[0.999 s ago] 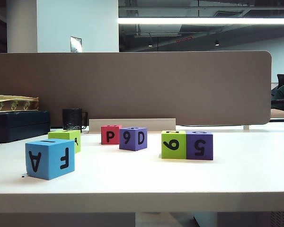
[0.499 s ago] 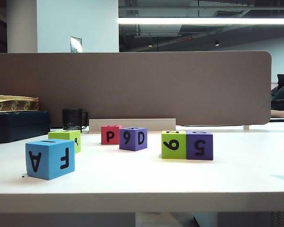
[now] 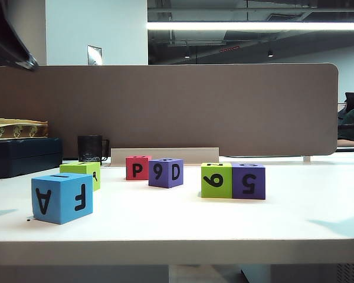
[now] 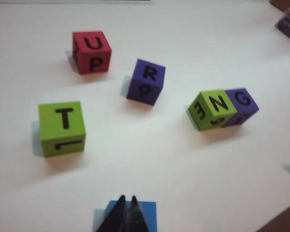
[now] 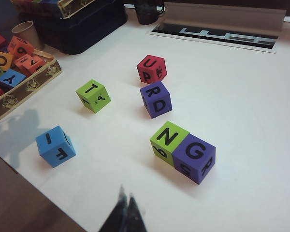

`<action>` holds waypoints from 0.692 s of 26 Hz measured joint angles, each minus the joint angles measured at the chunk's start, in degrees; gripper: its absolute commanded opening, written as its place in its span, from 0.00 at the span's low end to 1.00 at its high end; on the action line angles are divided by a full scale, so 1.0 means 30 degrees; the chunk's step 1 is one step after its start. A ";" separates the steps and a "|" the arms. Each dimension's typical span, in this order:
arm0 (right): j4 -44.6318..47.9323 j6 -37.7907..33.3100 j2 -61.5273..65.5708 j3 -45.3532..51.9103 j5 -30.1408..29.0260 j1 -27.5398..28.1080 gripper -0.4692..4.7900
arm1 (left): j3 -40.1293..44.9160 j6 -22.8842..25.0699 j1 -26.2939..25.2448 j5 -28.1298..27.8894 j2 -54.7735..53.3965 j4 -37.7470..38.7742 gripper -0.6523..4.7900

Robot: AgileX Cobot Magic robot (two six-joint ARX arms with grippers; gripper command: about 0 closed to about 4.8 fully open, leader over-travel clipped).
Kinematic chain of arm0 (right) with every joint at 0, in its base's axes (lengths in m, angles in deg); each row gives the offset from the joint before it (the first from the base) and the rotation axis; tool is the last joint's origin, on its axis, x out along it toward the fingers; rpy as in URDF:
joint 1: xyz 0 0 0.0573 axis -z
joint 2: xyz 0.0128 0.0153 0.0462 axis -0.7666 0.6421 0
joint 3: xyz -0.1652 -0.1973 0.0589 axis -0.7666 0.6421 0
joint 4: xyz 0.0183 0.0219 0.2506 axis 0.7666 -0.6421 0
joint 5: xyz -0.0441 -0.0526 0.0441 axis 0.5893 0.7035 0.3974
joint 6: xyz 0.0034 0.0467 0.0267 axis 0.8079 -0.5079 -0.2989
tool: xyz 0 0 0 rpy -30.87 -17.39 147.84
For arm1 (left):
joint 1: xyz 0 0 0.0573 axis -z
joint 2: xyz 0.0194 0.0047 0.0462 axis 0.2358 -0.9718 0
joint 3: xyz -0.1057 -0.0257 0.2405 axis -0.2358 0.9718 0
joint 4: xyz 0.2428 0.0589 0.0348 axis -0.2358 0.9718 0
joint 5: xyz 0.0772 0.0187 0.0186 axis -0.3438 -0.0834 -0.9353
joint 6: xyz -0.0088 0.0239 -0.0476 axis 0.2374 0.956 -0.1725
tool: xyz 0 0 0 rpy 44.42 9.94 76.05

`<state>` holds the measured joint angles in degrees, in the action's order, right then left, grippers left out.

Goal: Select the appropriate blocks from the scattered letter blocks on the table and arrange them in a row to spell out "TURING".

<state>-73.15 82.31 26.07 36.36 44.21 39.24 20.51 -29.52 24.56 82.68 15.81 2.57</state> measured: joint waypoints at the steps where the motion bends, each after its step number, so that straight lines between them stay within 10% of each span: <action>1: 0.0000 0.0000 -0.0007 0.0000 -0.0007 0.0000 0.09 | -0.0240 0.0000 0.0270 -0.0022 -0.0408 -0.0007 0.11; 18: 0.0007 0.0000 -0.0015 0.0000 -0.0007 0.0000 0.09 | -0.4925 0.0772 0.1974 -0.0503 -0.6652 -0.0138 0.11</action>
<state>-73.13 82.31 26.03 36.36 44.19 39.24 5.74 -27.20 30.48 81.17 -4.14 2.15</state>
